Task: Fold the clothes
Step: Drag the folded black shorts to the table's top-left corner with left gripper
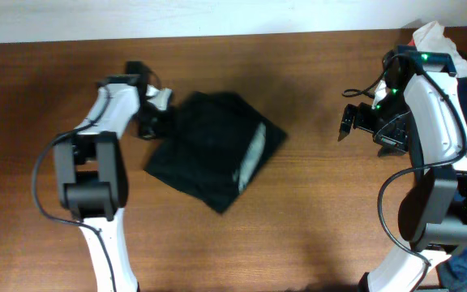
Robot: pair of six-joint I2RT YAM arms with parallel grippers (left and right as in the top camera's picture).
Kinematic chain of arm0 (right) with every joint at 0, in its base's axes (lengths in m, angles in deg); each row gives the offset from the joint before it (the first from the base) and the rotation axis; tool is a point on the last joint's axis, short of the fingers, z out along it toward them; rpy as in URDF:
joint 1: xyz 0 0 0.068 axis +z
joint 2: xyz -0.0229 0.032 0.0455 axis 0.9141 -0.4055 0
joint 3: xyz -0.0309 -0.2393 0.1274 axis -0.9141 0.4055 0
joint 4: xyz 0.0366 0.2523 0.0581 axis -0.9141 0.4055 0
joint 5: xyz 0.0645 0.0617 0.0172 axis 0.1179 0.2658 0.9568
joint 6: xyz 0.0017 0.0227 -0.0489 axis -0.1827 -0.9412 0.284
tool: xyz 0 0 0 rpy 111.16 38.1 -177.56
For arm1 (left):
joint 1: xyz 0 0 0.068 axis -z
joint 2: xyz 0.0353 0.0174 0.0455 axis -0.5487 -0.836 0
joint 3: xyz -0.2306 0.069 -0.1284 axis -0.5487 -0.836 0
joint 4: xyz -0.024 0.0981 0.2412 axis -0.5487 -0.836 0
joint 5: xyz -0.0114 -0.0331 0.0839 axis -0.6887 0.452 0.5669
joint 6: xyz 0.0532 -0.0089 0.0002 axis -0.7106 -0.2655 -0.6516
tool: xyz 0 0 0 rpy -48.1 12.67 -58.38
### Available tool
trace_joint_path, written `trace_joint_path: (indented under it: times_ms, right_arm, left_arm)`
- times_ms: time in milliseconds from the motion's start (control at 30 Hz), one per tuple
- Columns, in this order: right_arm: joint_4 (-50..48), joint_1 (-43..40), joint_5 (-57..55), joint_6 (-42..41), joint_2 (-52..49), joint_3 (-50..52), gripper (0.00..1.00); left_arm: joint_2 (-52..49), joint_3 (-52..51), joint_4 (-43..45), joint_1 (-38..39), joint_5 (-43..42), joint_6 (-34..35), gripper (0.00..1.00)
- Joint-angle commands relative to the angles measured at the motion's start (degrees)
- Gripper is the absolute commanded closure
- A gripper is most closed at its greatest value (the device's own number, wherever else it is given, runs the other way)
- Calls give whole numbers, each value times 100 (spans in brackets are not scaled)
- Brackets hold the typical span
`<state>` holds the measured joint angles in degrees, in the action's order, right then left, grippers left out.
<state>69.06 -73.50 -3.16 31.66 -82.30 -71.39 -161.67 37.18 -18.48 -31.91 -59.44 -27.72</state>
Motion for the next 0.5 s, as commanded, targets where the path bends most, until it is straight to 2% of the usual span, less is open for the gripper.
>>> trace_joint_path:
  times_ms: [0,100,167,200,233,300,333,400,467]
  right_arm:
    - [81,-11,-48,-13,94,-79,1]
    - [157,-9,-46,-13,94,-79,1]
    - [173,-11,-48,-13,94,-79,1]
    - [175,-9,-46,-13,94,-79,1]
    - [175,-11,-46,-13,94,-79,1]
    - [173,-9,-46,-13,94,-79,1]
    - [173,-11,-46,-13,94,-79,1]
    - [173,-11,-44,-15,94,-79,1]
    - [173,-9,4,-15,94,-79,1]
  left_arm:
    - [-247,-76,378,-1204,1556,1565,99]
    - [-247,-76,662,-2656,1530,2640,99]
    - [-247,-76,669,-3324,1480,3187,99]
    - [-247,-76,800,-3803,1200,3585,96]
    - [-247,-76,1034,-4113,719,3663,91]
    - [-247,-76,1475,-4474,-223,3773,82]
    - [-247,-76,1663,-4586,-651,4072,82]
    - [-247,-76,1709,-4581,-874,4555,86]
    - [-247,-76,1714,-4393,-861,4975,85]
